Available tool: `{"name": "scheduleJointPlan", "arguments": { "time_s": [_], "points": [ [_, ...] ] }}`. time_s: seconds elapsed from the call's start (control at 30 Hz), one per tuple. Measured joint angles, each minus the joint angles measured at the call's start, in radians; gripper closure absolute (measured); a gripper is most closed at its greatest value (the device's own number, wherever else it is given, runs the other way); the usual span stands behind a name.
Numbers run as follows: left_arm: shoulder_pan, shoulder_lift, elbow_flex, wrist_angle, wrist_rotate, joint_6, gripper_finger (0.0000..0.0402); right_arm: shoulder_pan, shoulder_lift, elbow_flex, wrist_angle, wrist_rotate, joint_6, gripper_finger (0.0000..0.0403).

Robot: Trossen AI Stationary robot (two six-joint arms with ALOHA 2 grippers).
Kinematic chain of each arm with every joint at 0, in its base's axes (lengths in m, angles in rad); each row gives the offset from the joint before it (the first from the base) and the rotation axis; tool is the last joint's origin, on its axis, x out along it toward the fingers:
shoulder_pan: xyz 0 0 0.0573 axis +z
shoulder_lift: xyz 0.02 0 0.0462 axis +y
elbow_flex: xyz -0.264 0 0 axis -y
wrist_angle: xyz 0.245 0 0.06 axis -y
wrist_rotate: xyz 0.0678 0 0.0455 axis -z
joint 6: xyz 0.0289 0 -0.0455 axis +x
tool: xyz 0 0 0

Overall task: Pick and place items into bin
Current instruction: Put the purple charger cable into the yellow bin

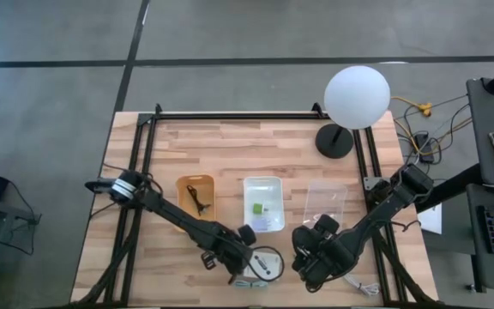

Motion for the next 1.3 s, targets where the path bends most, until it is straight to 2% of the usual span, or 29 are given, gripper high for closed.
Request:
{"name": "scheduleJointPlan", "arguments": {
  "time_s": [0.17, 0.33, 0.47, 0.7, 0.87, 0.97, 1.1, 1.23, 1.3],
  "points": [
    [0.000, 0.000, -0.038, 0.015, -0.002, 0.000, 0.0276, 0.000, 0.000, 0.000, 0.000, 0.000, -0.003, 0.0074],
    [0.000, -0.001, -0.040, 0.018, -0.004, -0.002, 0.0275, 0.000, 0.000, 0.000, -0.001, 0.000, -0.004, 0.0074],
    [0.002, -0.001, -0.039, 0.021, 0.004, -0.003, 0.0302, 0.000, 0.000, 0.000, 0.000, 0.008, -0.004, 0.0074],
    [0.002, 0.004, -0.045, 0.016, 0.035, -0.024, 0.0385, 0.000, 0.000, 0.000, 0.001, 0.008, 0.013, 0.0074],
    [0.002, -0.001, -0.036, -0.025, 0.031, -0.151, 0.0394, 0.000, 0.000, 0.000, 0.001, 0.008, 0.023, 0.0074],
    [0.002, -0.019, 0.007, -0.121, 0.025, -0.336, 0.0394, 0.000, 0.000, 0.000, 0.000, 0.009, 0.023, 0.0074],
    [0.007, -0.118, 0.073, -0.205, 0.029, -0.803, 0.0395, 0.000, 0.000, -0.005, 0.001, 0.014, 0.020, 0.0074],
    [0.008, -0.251, 0.055, -0.216, 0.026, -1.233, 0.0395, -0.004, 0.000, -0.018, 0.001, 0.019, 0.031, 0.0074],
    [0.008, -0.337, 0.025, -0.227, -0.013, -1.397, 0.0395, -0.007, 0.000, -0.026, 0.003, 0.020, 0.032, 0.0074]
  ]
}}
